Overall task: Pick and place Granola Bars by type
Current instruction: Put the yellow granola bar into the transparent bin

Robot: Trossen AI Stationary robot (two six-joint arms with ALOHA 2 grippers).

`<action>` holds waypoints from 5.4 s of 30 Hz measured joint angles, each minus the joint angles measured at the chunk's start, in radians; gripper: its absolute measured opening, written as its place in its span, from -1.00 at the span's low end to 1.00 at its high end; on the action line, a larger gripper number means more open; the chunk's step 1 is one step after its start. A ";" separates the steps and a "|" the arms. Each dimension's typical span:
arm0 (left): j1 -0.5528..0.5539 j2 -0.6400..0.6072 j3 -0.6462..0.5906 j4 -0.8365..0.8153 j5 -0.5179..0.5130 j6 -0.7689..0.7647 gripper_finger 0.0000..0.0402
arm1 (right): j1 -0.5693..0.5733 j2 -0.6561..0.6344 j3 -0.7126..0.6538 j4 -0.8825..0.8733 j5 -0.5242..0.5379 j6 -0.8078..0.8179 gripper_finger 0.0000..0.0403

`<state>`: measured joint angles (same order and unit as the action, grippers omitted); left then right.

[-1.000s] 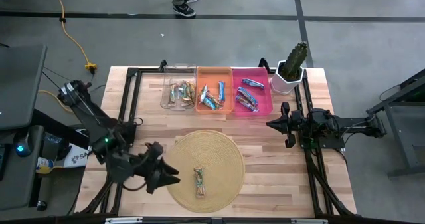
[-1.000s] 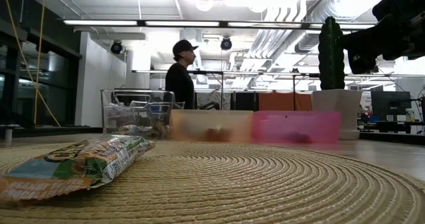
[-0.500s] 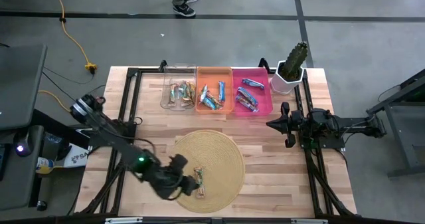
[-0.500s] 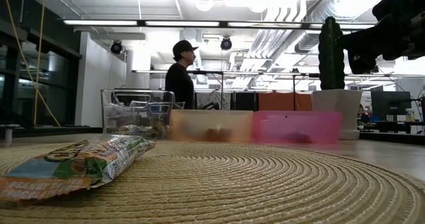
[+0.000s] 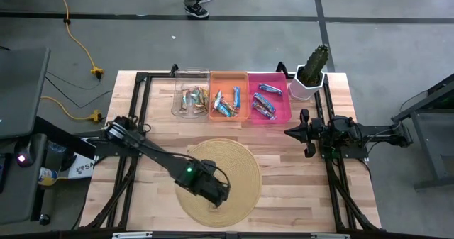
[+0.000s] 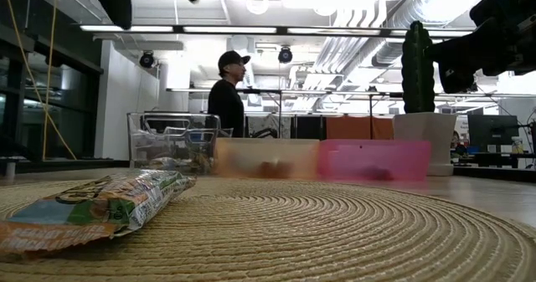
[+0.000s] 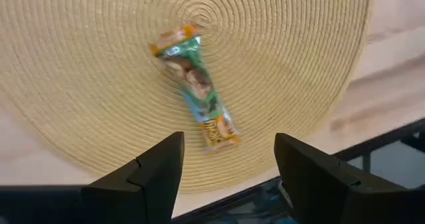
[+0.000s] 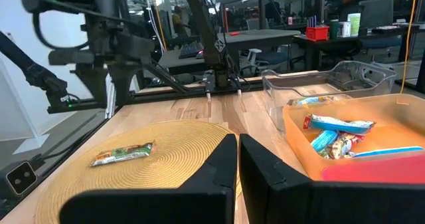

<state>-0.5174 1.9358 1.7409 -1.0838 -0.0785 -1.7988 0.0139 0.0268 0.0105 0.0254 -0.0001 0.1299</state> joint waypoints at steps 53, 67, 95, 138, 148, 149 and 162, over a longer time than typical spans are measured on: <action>0.041 0.259 0.012 0.052 0.005 -0.187 0.16 | 0.000 0.019 0.000 0.001 0.000 0.000 -1.00; 0.040 0.285 0.013 0.071 0.020 -0.166 0.15 | 0.000 0.019 0.000 0.001 0.000 0.000 -1.00; 0.040 0.297 0.013 0.067 0.068 -0.123 -0.48 | 0.000 0.019 0.000 0.001 0.000 0.000 -1.00; 0.040 0.260 0.452 -0.023 -0.247 0.334 -0.49 | 0.000 0.020 0.000 0.000 0.000 0.000 -1.00; 0.043 0.232 0.603 0.242 -0.451 0.952 -0.48 | 0.000 0.020 0.000 0.001 0.000 0.000 -1.00; 0.045 0.226 0.604 0.265 -0.465 0.981 -0.48 | 0.000 0.020 0.000 0.001 0.000 0.000 -1.00; -0.018 0.020 0.615 0.085 -0.749 1.143 -0.48 | 0.000 0.031 0.000 0.001 0.001 0.000 -1.00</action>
<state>-0.5349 1.9558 2.3562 -0.9985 -0.8275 -0.6560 0.0139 0.0578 0.0105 0.0261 0.0013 0.1303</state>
